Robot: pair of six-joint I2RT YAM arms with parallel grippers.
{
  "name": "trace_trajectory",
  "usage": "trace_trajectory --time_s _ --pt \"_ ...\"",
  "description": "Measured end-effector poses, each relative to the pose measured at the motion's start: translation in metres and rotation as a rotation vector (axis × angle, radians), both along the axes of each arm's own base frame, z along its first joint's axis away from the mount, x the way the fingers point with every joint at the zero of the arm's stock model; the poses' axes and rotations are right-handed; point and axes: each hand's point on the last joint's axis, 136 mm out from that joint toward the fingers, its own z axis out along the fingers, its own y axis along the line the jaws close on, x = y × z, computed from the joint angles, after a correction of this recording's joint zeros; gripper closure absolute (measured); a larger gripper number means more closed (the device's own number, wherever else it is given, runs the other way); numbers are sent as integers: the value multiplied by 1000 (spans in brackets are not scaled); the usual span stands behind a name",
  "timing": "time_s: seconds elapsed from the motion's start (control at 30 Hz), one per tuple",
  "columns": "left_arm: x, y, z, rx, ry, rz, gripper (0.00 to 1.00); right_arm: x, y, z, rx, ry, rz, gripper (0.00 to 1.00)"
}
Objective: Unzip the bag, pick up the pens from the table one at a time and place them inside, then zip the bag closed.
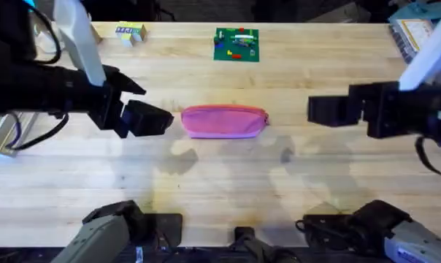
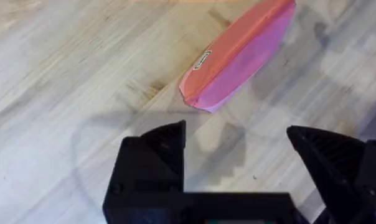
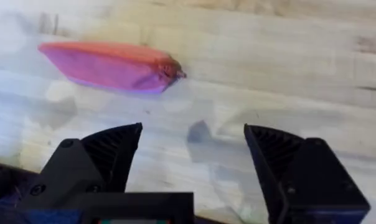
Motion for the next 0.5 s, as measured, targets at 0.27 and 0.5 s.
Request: trace_trajectory --time_s 0.27,0.5 --pt "-8 -1 13 -31 -2 91 6 -8 -4 -3 -11 19 3 4" --pt "-8 -1 13 -41 11 109 6 -8 -4 -3 -12 19 3 4"
